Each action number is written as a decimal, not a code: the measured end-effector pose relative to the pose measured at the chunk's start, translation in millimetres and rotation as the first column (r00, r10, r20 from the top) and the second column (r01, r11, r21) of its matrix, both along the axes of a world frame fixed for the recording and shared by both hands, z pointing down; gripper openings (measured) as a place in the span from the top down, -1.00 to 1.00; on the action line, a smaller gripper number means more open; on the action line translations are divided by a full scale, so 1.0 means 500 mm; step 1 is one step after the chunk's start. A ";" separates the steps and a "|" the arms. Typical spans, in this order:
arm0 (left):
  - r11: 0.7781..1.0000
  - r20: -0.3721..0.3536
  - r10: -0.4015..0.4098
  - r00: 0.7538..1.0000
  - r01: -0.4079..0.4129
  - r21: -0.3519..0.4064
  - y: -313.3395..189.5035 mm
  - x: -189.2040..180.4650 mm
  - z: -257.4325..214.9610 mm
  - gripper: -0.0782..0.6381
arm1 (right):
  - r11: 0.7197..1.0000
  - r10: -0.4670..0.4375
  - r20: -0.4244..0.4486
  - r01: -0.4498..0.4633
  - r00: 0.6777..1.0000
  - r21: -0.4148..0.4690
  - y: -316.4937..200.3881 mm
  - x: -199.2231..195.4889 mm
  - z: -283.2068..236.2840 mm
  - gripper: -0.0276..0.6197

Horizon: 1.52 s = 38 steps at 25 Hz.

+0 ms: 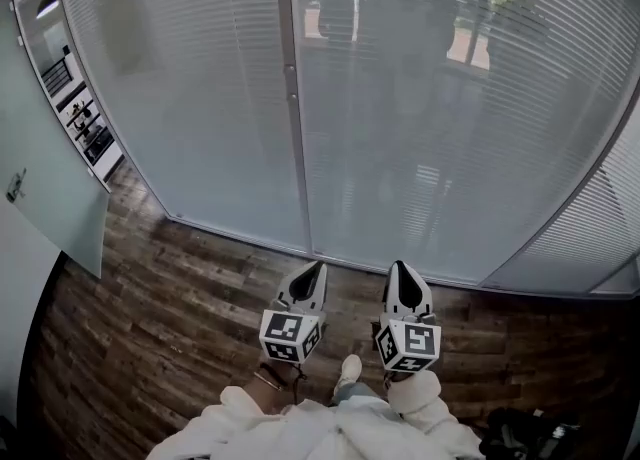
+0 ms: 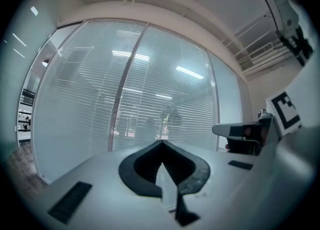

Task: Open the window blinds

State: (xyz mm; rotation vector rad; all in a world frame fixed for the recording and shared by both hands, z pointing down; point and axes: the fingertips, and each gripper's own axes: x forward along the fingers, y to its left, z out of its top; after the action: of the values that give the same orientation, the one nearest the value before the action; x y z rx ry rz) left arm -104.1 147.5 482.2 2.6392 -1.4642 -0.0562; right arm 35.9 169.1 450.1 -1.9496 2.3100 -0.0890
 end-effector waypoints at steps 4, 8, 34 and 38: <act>0.999 -0.019 -0.053 0.998 0.052 -0.008 -0.162 0.041 -0.031 0.79 | 1.000 -0.029 -0.009 0.029 1.000 0.010 -0.147 0.055 -0.035 0.88; 0.998 -0.024 -0.058 0.998 0.058 0.016 -0.300 0.112 -0.076 0.79 | 0.999 -0.029 0.001 0.029 1.000 0.025 -0.282 0.130 -0.071 0.88; 0.970 0.067 -0.225 0.972 0.218 0.104 -0.849 0.052 -0.105 0.79 | 0.996 -0.082 0.012 0.082 0.997 0.032 -0.799 0.124 -0.060 0.88; 0.878 0.408 -0.473 0.781 0.377 0.296 -0.908 -0.068 -0.142 0.71 | 0.994 -0.110 0.004 0.110 0.994 0.012 -0.808 0.138 -0.053 0.88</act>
State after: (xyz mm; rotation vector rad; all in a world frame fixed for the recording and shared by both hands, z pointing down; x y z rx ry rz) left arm -138.2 -306.3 411.1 2.5067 -2.3160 0.4572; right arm 104.8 -234.7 423.5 -1.8143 2.4083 -0.0891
